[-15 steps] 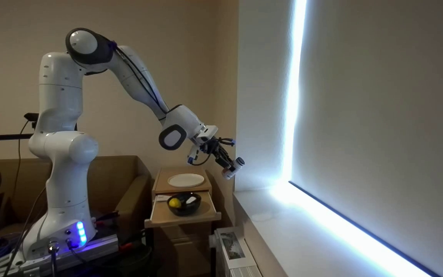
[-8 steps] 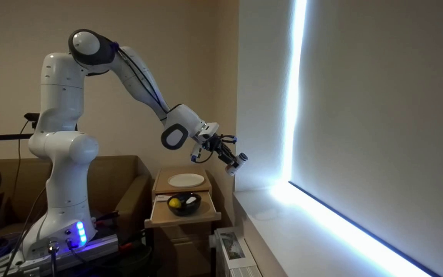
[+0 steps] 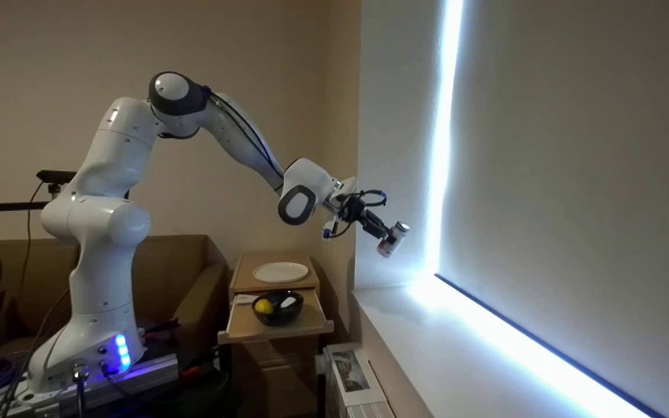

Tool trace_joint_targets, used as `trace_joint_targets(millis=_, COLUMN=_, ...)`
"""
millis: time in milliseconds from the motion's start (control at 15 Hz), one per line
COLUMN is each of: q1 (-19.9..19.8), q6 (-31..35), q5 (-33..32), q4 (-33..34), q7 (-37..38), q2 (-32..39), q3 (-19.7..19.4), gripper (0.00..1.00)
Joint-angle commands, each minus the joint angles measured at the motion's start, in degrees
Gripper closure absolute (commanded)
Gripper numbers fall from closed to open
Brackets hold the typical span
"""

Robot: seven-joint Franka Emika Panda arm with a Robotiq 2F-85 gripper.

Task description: Move the bottle from the bowl to the windowsill then put the lemon on the plate

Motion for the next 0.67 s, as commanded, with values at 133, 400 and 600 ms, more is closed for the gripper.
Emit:
trace_joint_targets(millis=133, q1=0.03, q6=0.14, q5=1.4, q4=-1.92, q7=3.42, q2=4.43, q3=0.3, gripper=0.46)
trace_joint_targets(millis=400, q1=1.51, q6=0.5, q5=3.39, q4=1.58, q7=6.44, q2=10.13, q3=-1.65, gripper=0.71)
trace_joint_targets(millis=600, q1=3.15, q6=0.51, q5=5.47, q4=6.26, q7=12.29, q2=17.81, q3=-4.84, gripper=0.71)
